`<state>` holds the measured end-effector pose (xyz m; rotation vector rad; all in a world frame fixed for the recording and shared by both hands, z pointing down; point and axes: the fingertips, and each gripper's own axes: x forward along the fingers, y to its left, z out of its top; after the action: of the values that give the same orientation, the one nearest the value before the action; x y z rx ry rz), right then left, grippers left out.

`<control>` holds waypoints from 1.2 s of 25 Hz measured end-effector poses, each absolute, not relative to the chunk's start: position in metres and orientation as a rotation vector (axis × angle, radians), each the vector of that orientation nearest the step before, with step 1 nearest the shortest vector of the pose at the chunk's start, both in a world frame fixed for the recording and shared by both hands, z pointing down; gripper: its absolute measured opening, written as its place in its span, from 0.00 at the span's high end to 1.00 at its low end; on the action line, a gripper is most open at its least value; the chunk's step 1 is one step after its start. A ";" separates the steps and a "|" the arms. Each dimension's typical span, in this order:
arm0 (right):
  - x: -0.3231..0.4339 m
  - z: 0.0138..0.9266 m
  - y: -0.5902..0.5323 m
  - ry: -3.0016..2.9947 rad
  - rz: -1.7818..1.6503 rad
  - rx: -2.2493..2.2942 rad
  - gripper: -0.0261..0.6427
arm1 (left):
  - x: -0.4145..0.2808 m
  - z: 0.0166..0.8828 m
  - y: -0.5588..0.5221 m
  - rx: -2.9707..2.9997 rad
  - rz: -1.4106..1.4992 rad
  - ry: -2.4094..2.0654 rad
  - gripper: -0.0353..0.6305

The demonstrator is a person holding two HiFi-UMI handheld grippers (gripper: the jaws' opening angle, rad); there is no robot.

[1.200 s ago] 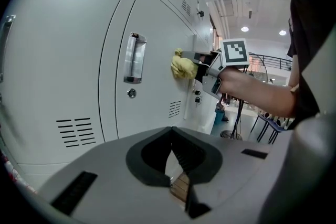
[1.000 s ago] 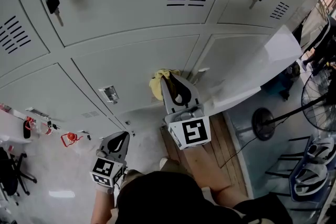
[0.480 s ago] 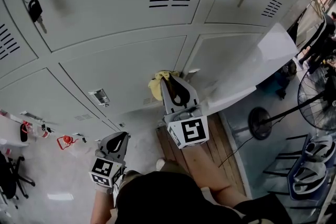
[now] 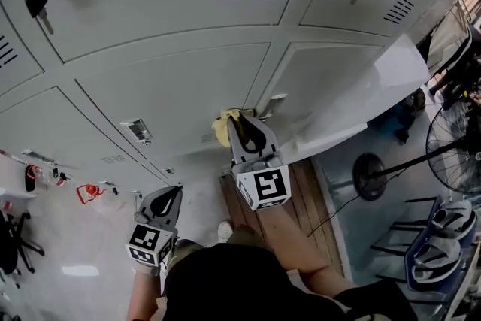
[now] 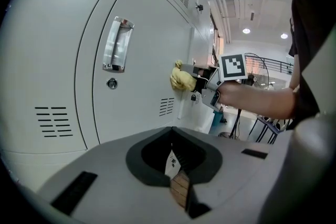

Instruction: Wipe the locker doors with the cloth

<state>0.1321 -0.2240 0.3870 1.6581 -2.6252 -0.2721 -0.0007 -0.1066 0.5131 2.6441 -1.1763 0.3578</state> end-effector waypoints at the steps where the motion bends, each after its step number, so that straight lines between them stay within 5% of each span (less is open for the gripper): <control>1: 0.132 0.393 -0.224 -2.622 -0.264 1.649 0.86 | -0.001 0.514 -0.106 2.638 0.357 -1.181 0.93; 30: 0.100 0.561 -0.228 -2.484 -0.008 1.305 0.86 | -0.038 0.548 -0.056 2.376 0.356 -1.447 0.93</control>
<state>0.0997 -0.2284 0.5610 1.3050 -2.4839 -0.0079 -0.0376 -0.0557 0.5480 2.3757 -1.4469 0.3562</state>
